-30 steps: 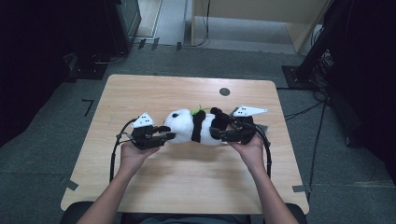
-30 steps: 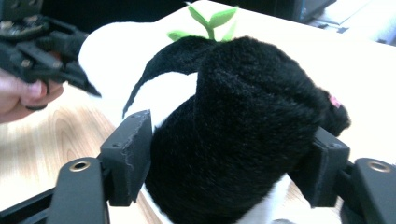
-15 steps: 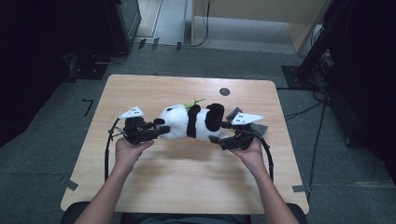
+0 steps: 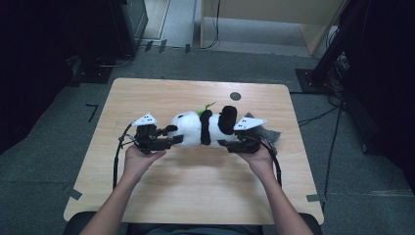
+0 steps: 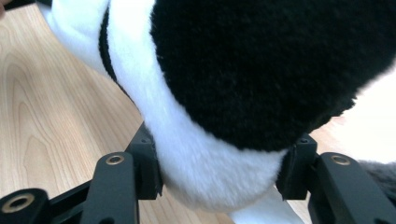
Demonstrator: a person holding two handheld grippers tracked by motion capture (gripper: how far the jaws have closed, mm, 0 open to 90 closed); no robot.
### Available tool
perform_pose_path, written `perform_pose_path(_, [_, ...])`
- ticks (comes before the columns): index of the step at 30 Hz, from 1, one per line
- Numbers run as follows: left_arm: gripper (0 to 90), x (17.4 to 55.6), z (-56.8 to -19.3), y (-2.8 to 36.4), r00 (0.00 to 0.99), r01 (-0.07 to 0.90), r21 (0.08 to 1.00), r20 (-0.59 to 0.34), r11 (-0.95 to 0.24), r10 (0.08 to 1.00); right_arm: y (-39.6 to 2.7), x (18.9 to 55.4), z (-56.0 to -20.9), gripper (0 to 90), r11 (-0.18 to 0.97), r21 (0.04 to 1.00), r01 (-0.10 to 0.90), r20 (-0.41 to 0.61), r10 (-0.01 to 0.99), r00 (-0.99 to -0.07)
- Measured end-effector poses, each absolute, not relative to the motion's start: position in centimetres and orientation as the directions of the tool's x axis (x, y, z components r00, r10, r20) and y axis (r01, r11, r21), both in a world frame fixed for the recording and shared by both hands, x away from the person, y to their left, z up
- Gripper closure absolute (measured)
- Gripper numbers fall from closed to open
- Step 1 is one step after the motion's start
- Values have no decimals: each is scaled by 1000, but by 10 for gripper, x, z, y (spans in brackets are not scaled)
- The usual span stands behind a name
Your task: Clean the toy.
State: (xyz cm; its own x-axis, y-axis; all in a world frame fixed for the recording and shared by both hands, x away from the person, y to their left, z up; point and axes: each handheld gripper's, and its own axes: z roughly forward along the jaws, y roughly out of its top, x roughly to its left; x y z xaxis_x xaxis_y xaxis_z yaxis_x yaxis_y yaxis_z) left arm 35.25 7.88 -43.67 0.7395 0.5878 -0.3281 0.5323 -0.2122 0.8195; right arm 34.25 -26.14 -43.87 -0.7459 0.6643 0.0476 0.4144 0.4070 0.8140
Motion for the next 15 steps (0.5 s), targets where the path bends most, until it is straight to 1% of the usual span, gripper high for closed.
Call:
perform_pose_path(1, [317,352,-439,80,762,486,845,-285,-223,582,-264,343,-437,477,403,817,411,46,666,-744])
perform_pose_path(2, [294,352,-439,80,762,486,845,-285,-223,582,-264,343,-437,477,403,817,411,46,666,-744])
perform_pose_path(3, [283,351,-441,81,772,454,860,-250,-233,584,-270,344,-431,483,365,823,434,84,679,-729])
perform_pose_path(7, [283,347,-449,84,777,428,861,-196,-274,599,-282,344,-427,487,323,825,464,118,704,-701])
perform_pose_path(12, [281,349,-458,81,780,453,850,-233,-269,580,-288,343,-422,489,285,830,480,160,701,-695])
perform_pose_path(15, [246,346,-460,76,795,434,860,-225,-268,564,-288,340,-415,489,257,830,495,214,673,-708])
